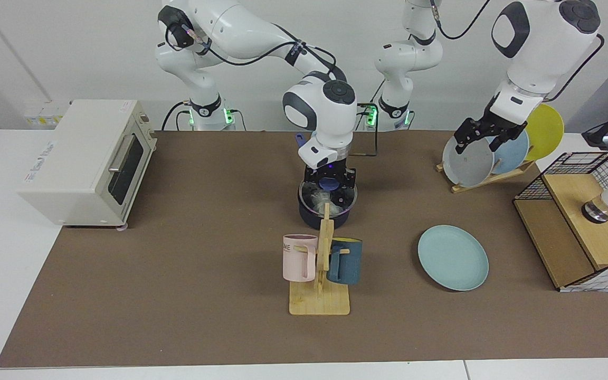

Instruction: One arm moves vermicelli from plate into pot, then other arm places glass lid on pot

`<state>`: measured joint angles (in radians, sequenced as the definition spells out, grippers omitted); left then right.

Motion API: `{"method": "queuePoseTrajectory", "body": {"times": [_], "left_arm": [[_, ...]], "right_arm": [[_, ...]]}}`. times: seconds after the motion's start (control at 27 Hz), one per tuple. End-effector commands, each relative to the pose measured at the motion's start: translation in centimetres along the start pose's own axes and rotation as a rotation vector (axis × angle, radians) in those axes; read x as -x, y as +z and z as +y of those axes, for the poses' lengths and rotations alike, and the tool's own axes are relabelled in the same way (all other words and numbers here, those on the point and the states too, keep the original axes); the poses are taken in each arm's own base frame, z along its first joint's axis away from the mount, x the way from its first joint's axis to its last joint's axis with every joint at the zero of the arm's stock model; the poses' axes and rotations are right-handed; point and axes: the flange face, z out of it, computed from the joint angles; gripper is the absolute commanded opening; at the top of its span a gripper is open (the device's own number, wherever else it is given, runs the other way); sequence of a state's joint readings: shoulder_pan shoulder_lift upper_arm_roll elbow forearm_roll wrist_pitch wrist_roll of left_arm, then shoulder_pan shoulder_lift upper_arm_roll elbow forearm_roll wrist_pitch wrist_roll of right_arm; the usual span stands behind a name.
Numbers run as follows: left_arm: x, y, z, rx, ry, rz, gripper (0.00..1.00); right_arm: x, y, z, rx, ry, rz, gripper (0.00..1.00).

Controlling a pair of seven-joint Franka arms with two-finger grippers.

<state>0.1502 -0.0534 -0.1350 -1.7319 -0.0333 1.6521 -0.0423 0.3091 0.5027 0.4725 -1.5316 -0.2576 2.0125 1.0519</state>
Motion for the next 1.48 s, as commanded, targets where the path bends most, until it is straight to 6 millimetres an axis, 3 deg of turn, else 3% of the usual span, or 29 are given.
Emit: {"method": "queuePoseTrajectory", "body": {"times": [0.0,0.48,1.44], "left_arm": [[0.3,-0.9,0.5,-0.035,0.019,0.003,1.0],[-0.6,-1.4,1.7,-0.023,0.028,0.079,1.0],[-0.3,-1.6,1.3,-0.029,0.026,0.064,1.0]], "right_arm": [[-0.5,-0.3,-0.7,-0.048,0.037,0.033,0.0],[0.0,1.1,-0.3,-0.017,0.022,0.022,0.0],[-0.1,1.6,0.6,0.029,0.023,-0.003,0.0]]}}
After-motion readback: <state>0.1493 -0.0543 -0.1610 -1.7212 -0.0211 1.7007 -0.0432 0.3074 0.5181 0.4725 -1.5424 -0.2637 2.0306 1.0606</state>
